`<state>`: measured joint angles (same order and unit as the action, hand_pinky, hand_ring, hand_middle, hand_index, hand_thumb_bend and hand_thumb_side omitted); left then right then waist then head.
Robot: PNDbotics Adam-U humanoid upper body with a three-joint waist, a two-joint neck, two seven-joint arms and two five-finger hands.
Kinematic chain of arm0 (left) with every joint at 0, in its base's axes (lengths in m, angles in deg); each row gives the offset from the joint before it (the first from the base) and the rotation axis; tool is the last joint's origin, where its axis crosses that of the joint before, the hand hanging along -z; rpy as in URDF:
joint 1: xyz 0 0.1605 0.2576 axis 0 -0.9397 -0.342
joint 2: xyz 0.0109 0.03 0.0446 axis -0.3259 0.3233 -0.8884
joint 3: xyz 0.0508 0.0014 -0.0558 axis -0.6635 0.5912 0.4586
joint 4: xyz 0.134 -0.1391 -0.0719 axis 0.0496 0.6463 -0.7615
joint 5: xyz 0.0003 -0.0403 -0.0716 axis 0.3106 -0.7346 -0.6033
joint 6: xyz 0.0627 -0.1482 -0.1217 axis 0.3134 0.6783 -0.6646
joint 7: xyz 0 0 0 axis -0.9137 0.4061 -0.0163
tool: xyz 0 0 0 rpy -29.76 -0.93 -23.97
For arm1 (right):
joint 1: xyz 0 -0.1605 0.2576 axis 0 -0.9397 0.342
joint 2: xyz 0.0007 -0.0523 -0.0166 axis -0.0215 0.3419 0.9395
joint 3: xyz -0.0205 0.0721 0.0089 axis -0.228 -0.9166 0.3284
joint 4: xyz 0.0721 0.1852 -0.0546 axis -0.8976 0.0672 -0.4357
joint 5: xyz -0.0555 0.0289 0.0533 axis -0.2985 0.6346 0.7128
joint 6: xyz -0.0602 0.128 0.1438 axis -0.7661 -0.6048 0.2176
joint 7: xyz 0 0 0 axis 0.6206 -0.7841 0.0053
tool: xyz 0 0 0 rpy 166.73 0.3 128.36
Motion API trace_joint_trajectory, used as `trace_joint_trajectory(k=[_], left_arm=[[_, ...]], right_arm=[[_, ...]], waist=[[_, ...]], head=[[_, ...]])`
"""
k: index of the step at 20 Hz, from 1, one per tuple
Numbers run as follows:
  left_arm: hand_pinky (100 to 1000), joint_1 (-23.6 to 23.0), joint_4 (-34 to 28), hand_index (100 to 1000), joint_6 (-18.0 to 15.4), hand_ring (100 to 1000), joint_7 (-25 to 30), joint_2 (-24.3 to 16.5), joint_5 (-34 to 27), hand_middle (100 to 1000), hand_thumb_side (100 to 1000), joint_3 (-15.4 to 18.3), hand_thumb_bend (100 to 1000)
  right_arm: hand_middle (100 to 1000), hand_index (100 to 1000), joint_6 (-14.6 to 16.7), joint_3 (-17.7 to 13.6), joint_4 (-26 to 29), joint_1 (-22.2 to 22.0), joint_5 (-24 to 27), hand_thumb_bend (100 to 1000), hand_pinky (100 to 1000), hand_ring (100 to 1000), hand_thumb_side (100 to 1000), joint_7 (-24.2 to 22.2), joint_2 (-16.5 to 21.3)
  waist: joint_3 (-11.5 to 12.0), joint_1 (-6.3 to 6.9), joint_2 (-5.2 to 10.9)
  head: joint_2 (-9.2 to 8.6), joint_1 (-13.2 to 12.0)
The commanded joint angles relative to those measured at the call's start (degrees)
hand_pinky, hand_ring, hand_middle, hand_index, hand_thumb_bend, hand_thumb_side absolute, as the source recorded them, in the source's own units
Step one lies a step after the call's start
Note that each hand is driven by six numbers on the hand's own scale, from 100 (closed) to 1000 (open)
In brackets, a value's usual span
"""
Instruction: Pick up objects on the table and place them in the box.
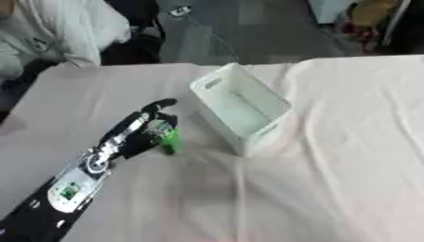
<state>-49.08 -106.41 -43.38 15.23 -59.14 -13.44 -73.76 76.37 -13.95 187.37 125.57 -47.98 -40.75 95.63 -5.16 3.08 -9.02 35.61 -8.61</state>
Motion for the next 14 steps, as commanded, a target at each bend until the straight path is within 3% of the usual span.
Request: trace_joint_trajectory(k=[1, 8, 14], left_arm=[[1000, 0.96, -1.50, 1000, -1.43, 767, -0.61, -0.90, -1.29, 985, 815, 1.00, 181], [1000, 1.93, -0.01, 1000, -4.64, 773, -2.87, 0.00, -3.43, 983, 816, 0.77, 198], [1000, 3.09, 2.90, 1000, -5.52, 770, -2.55, 0.46, -3.32, 984, 819, 0.60, 191]], right_arm=[[183, 362, -0.09, -0.16, 0.99, 0.77, 0.20, 104, 276, 197, 1000, -0.17, 0.06], [183, 362, -0.17, -0.13, 0.99, 0.77, 0.12, 104, 276, 196, 1000, -0.19, -0.02], [183, 363, -0.27, -0.13, 0.99, 0.75, 0.00, 107, 277, 196, 1000, -0.23, -0.13]], waist=[[0.08, -0.06, 0.90], [0.02, -0.09, 0.97], [-0.09, -0.06, 0.99]], head=[[-0.19, -0.35], [-0.27, -0.46], [-0.20, -0.51]])
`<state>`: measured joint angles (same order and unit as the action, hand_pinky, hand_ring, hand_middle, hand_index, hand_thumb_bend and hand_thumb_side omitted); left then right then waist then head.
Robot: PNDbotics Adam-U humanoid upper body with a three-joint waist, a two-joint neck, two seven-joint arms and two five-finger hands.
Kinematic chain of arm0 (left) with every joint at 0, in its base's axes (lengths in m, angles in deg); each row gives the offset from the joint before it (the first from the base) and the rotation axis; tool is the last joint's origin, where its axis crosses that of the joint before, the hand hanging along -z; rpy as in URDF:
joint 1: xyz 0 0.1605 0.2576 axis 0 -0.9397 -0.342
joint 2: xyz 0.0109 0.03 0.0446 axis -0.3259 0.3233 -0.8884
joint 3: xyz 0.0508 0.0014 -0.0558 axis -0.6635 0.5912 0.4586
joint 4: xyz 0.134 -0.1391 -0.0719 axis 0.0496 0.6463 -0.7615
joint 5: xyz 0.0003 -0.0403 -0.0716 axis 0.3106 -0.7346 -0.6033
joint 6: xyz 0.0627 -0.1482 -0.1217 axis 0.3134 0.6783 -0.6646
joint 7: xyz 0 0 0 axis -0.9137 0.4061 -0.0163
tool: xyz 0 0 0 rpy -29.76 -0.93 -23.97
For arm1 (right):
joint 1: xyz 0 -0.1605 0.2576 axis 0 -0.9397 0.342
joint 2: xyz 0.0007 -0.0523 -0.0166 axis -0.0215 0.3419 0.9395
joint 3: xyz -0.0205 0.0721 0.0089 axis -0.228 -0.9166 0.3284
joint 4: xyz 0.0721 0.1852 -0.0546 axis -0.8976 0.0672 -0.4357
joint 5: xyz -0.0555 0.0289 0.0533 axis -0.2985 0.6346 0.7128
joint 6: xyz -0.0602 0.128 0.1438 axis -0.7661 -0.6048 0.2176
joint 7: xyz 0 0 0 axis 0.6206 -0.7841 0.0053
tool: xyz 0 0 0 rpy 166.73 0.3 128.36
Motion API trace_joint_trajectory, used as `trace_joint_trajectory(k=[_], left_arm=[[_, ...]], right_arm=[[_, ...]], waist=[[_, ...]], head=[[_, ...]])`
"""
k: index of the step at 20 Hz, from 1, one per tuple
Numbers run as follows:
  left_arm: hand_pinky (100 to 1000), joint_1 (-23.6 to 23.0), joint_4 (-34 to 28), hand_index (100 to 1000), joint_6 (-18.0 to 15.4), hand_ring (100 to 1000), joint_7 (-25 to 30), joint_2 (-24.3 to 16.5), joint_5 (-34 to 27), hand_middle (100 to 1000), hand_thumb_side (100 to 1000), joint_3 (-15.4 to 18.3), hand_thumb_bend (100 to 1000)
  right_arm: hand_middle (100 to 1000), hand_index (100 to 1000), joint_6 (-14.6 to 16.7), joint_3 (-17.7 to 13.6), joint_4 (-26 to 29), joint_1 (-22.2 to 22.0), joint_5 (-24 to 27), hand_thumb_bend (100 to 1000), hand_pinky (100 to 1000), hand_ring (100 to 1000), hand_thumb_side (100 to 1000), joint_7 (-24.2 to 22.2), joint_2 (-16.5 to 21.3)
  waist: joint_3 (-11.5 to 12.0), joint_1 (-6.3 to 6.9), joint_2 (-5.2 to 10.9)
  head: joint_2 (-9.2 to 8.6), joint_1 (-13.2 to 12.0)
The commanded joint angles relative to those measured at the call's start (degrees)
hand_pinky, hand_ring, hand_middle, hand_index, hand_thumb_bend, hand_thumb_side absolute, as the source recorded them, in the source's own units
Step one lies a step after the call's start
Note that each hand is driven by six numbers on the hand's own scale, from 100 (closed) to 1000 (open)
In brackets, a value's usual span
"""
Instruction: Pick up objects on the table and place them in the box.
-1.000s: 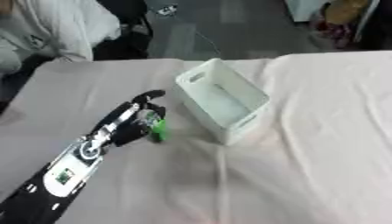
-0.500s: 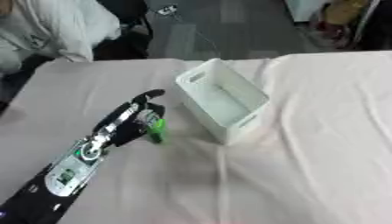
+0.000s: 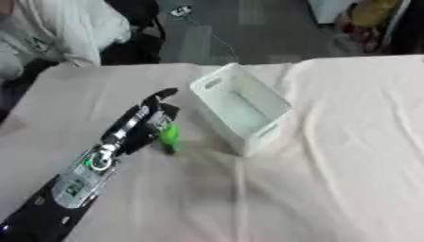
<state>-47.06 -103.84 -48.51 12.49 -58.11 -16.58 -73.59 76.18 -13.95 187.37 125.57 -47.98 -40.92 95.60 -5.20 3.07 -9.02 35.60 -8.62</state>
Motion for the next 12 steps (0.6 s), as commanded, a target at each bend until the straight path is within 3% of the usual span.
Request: trace_joint_trajectory(k=[1, 12], left_arm=[[1000, 1.16, 0.66, 1000, -0.40, 771, 0.43, -0.55, -0.07, 985, 821, 0.42, 191], [1000, 2.15, 5.16, 1000, -0.42, 769, 4.24, -0.41, 2.68, 986, 811, 0.24, 153]], right_arm=[[183, 363, -0.11, -0.13, 0.99, 0.75, -0.02, 107, 277, 196, 1000, -0.08, -0.10], [184, 365, -0.32, -0.10, 0.99, 0.73, -0.28, 109, 280, 197, 1000, -0.55, -0.15]], waist=[[-0.06, -0.04, 0.99], [-0.09, -0.08, 1.01]], head=[[-0.18, -0.50], [-0.06, -0.59]])
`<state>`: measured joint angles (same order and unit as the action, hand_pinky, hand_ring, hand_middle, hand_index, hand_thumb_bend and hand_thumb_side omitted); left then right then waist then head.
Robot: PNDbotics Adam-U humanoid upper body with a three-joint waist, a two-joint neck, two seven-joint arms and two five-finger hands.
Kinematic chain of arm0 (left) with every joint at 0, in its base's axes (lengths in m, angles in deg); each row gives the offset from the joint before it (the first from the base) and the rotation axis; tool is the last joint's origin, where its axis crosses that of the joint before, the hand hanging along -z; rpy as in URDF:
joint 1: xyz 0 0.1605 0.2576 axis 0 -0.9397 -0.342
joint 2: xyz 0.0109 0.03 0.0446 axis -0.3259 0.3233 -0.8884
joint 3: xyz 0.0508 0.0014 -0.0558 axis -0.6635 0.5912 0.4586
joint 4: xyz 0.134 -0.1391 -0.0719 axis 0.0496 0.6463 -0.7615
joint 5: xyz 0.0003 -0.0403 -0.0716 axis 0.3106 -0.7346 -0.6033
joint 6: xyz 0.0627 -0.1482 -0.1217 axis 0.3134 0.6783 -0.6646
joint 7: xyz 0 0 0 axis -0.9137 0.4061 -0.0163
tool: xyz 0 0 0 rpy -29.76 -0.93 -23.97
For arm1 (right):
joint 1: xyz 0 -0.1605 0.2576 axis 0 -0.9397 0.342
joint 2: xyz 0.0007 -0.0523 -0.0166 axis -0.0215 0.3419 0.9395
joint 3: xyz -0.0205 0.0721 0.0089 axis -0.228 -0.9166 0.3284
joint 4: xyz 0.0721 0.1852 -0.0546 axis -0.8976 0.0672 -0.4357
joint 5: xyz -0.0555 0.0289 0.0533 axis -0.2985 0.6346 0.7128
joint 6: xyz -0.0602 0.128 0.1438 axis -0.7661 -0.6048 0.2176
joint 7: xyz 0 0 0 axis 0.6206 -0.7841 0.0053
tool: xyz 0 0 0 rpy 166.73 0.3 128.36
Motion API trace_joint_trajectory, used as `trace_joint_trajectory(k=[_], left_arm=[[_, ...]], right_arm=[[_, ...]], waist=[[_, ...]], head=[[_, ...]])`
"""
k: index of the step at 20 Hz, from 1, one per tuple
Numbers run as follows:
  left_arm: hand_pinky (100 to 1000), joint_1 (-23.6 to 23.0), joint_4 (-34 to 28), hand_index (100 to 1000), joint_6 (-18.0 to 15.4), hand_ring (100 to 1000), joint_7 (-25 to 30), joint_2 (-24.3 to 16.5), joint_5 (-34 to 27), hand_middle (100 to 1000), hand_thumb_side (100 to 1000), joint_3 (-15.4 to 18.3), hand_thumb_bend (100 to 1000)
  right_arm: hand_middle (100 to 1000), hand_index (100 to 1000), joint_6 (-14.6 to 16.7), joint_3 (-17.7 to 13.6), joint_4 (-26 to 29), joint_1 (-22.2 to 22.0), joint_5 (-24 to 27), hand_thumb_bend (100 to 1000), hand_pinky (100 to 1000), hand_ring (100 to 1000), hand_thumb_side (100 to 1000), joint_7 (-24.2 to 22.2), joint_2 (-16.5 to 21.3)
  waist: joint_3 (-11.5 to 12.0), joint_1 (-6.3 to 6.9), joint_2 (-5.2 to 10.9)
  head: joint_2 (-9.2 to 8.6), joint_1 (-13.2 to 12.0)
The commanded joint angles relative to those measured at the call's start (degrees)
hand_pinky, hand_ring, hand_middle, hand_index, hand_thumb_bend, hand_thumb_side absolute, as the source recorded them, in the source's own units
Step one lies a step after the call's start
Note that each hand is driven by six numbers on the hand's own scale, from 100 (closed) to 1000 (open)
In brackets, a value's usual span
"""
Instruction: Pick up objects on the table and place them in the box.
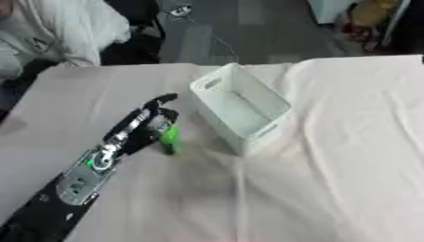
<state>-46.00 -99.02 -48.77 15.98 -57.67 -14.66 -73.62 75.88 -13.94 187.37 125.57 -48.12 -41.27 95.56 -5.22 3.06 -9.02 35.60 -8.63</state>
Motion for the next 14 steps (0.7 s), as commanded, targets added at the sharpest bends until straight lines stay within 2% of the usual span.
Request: trace_joint_trajectory(k=[1, 14], left_arm=[[1000, 1.15, 0.66, 1000, -0.21, 768, 0.95, -0.85, 1.02, 985, 813, 0.30, 153], [1000, 1.21, 2.63, 1000, -0.42, 769, 1.80, -0.76, 2.26, 986, 809, 0.49, 141]], right_arm=[[184, 365, -0.02, -0.11, 0.99, 0.73, -0.15, 109, 280, 197, 1000, -0.21, -0.12], [184, 366, -0.11, -0.12, 0.99, 0.70, -0.35, 111, 281, 196, 1000, -0.30, -0.16]], waist=[[-0.07, -0.07, 1.01], [-0.09, -0.08, 1.00]], head=[[-0.05, -0.59], [0.05, -0.88]])
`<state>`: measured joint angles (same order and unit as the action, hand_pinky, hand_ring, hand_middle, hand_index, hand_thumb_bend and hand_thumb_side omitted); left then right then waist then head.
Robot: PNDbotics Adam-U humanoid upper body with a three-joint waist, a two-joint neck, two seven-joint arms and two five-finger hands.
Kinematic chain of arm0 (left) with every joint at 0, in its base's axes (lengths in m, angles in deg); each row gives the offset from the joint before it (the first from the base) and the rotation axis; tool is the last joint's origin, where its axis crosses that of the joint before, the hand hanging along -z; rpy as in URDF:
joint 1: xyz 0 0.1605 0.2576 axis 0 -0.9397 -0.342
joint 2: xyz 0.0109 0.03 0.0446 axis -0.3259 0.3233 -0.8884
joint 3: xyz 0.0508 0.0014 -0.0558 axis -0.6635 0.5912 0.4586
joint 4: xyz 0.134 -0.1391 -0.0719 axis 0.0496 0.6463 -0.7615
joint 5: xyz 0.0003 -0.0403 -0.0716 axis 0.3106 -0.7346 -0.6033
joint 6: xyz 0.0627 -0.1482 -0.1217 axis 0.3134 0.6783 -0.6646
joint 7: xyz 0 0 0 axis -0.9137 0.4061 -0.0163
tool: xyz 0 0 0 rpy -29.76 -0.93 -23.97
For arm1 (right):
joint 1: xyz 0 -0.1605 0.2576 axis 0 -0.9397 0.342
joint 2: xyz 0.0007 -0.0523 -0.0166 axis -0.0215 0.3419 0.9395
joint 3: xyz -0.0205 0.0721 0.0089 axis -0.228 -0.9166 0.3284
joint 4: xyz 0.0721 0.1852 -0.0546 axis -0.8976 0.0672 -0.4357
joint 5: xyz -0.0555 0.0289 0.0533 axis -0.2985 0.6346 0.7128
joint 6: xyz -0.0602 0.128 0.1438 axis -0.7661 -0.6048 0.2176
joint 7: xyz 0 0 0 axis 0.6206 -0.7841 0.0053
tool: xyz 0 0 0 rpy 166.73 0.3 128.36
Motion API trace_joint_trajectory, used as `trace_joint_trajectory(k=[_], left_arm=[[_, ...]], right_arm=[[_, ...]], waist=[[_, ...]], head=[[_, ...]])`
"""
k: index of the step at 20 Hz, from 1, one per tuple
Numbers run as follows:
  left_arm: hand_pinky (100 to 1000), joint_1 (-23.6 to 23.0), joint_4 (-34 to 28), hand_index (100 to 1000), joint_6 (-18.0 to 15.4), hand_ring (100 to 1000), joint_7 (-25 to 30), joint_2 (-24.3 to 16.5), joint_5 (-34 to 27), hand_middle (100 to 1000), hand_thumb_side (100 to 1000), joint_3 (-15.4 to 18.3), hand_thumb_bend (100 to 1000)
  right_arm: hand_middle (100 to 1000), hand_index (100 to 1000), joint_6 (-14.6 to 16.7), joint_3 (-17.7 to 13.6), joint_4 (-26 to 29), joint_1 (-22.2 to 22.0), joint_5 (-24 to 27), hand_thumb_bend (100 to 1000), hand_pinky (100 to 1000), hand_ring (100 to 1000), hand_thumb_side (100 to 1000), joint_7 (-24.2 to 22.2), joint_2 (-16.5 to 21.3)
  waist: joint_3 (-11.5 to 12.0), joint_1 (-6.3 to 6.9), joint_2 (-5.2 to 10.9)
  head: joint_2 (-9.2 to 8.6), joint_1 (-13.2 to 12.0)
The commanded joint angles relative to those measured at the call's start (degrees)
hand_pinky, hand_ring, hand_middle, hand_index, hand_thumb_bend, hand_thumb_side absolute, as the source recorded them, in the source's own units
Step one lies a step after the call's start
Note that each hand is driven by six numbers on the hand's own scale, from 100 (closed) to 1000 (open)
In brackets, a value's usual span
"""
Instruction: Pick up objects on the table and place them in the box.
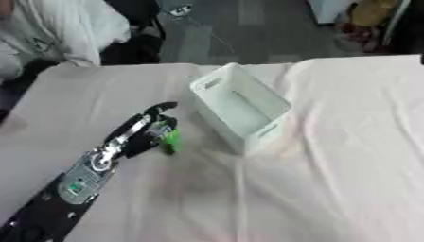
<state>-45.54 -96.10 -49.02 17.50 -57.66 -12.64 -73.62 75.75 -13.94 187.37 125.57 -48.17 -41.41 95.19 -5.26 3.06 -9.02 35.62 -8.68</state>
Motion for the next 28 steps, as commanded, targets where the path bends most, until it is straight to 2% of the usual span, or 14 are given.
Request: trace_joint_trajectory(k=[1, 14, 15, 24, 28], left_arm=[[1000, 0.75, -0.17, 1000, -0.17, 769, 0.41, -0.79, 0.29, 986, 809, 0.50, 141], [1000, 1.20, 1.74, 1000, -0.33, 777, 1.67, -0.72, 0.94, 993, 823, 0.69, 149], [1000, 1.26, 2.00, 1000, -0.28, 777, 1.89, -0.69, 0.97, 993, 848, 0.65, 160], [1000, 1.80, 4.29, 1000, -0.36, 756, 4.41, -0.53, 1.96, 974, 792, 0.82, 100], [1000, 2.15, 5.10, 1000, -0.60, 748, 4.77, -0.34, 2.79, 974, 780, 0.89, 100]], right_arm=[[184, 366, 0.01, -0.12, 0.99, 0.71, -0.32, 111, 281, 196, 1000, -0.15, 0.21], [186, 367, -0.11, -0.09, 0.99, 0.71, -0.57, 111, 284, 197, 1000, -0.16, 0.18], [186, 367, -0.12, -0.10, 0.99, 0.72, -0.58, 112, 284, 198, 1000, -0.16, 0.17], [187, 370, -0.17, -0.09, 0.99, 0.75, -0.71, 112, 287, 199, 1000, -0.14, 0.12], [187, 370, -0.20, -0.08, 0.99, 0.74, -0.74, 113, 287, 199, 1000, -0.11, 0.11]], waist=[[-0.05, -0.08, 1.00], [-0.02, -0.11, 1.01], [-0.03, -0.11, 1.02], [-0.06, -0.13, 1.00], [-0.04, -0.15, 1.01]], head=[[0.03, -0.82], [0.09, -0.97], [0.07, -0.98], [0.18, -0.96], [0.20, -0.97]])
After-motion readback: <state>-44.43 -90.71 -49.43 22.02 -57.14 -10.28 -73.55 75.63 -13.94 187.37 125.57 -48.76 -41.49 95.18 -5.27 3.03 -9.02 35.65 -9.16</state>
